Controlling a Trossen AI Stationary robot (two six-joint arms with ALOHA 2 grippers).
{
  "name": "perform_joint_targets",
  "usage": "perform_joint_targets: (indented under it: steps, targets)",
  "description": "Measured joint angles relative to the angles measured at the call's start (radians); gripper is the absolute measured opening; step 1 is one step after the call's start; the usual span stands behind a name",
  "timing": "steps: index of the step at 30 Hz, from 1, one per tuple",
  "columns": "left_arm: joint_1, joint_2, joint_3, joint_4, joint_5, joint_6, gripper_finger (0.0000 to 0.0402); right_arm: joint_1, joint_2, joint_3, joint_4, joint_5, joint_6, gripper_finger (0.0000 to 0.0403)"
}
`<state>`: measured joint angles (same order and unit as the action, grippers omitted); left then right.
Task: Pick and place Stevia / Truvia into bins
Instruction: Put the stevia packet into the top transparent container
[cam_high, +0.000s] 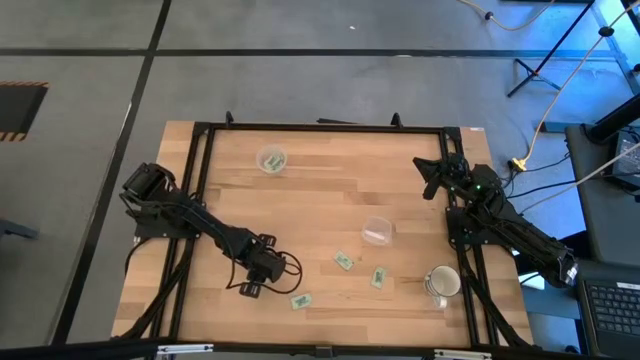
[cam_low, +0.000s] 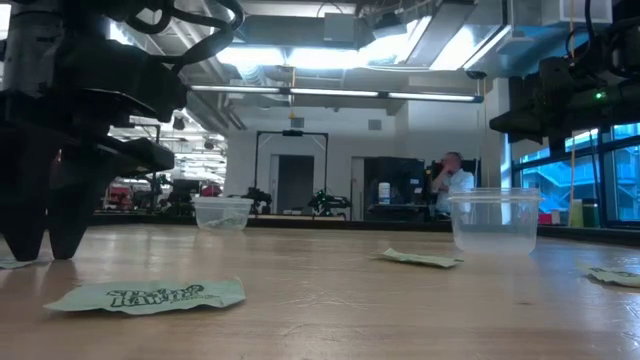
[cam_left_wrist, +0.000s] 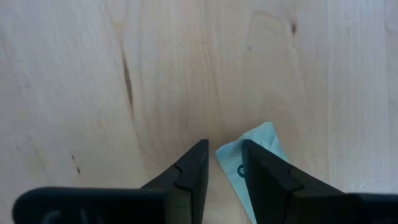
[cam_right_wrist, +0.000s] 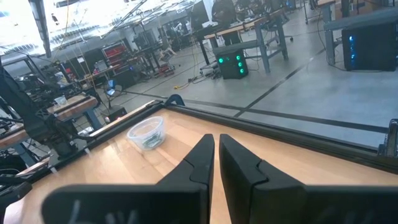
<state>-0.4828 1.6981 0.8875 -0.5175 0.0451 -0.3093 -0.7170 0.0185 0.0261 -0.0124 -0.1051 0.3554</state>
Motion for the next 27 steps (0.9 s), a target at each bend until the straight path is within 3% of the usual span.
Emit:
perform_joint_targets:
  steps: [27]
  targets:
    - [-0.019, 0.002, -0.001, -0.024, -0.027, 0.035, 0.0054, 0.0, 0.0, 0.0, 0.0, 0.0, -0.023, 0.003]
